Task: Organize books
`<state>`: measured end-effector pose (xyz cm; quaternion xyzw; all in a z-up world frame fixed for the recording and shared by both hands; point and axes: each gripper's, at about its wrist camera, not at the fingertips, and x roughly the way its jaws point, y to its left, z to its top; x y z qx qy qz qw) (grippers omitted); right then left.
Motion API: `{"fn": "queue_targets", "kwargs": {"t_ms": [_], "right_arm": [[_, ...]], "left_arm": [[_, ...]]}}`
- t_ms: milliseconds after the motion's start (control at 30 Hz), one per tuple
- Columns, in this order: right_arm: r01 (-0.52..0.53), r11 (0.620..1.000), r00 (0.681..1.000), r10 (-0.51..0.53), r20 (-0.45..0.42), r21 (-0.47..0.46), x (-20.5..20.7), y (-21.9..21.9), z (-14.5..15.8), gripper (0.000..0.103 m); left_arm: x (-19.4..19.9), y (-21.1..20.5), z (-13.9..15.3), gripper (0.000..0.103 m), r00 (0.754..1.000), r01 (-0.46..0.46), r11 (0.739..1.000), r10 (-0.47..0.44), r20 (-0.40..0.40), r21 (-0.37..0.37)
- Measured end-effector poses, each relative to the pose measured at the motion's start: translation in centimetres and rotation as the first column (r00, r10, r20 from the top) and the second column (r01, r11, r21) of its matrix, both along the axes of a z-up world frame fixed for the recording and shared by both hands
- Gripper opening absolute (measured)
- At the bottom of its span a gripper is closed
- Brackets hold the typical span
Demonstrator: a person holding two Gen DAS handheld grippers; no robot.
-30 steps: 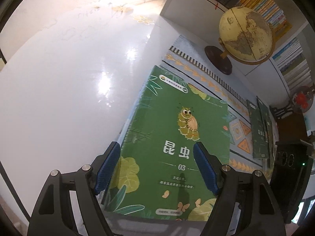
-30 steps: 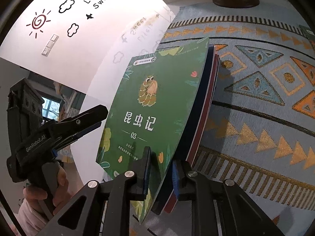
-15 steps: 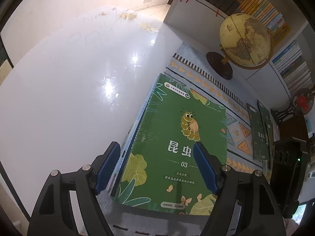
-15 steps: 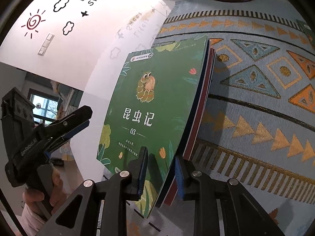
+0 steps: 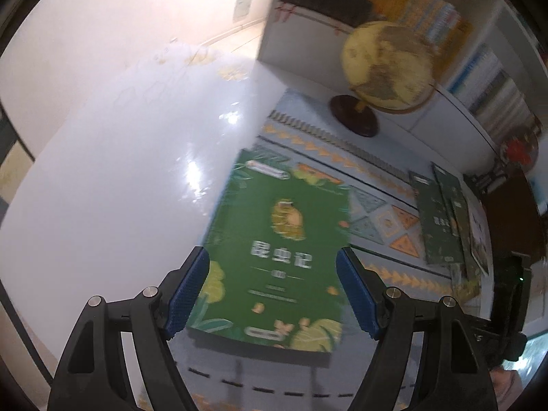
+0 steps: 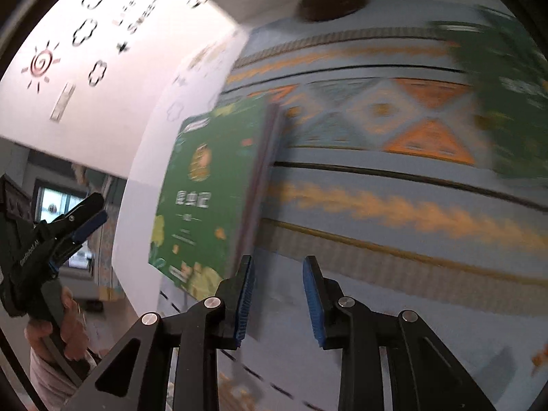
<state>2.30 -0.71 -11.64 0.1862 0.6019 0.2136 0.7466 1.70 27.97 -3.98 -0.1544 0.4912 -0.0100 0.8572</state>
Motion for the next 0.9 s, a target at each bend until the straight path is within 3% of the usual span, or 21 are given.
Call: {"fn": "queue_targets", "kwargs": {"t_ms": [133,300,367,433,500,633,900], "right_arm": [[0.087,0.996,0.994,-0.085,0.066,-0.029,-4.2,-6.7,3.2,0.028],[0.201,0.979,0.965,-0.190,0.179,-0.046,-11.5,-14.8,9.3,0.030],[0.231,0.971,0.951,-0.212,0.227,-0.062,-13.9,-17.2,11.6,0.036],[0.264,0.962,0.929,-0.235,0.285,-0.068,-16.0,-19.5,14.0,0.053],[0.311,0.947,0.899,-0.267,0.347,-0.077,-17.6,-21.5,15.9,0.053],[0.381,0.922,0.863,-0.329,0.384,-0.068,-17.7,-24.9,17.3,0.054],[0.435,0.899,0.843,-0.388,0.373,-0.049,-11.9,-29.0,16.0,0.054]], "left_arm": [[-1.3,-5.0,3.1,0.074,0.995,0.089,0.996,-0.090,0.041,0.029],[-2.8,-11.3,6.1,0.074,0.977,0.198,0.979,-0.200,0.073,0.038],[-3.4,-14.0,7.4,0.076,0.963,0.250,0.968,-0.252,0.093,0.031],[-3.8,-16.5,8.6,0.076,0.943,0.312,0.949,-0.314,0.113,0.035],[-4.1,-19.0,9.5,0.076,0.920,0.367,0.929,-0.371,0.128,0.052],[-3.4,-23.0,9.7,0.077,0.887,0.441,0.896,-0.444,0.128,0.048],[1.9,-30.3,7.6,0.077,0.844,0.527,0.850,-0.526,0.102,0.022]]}}
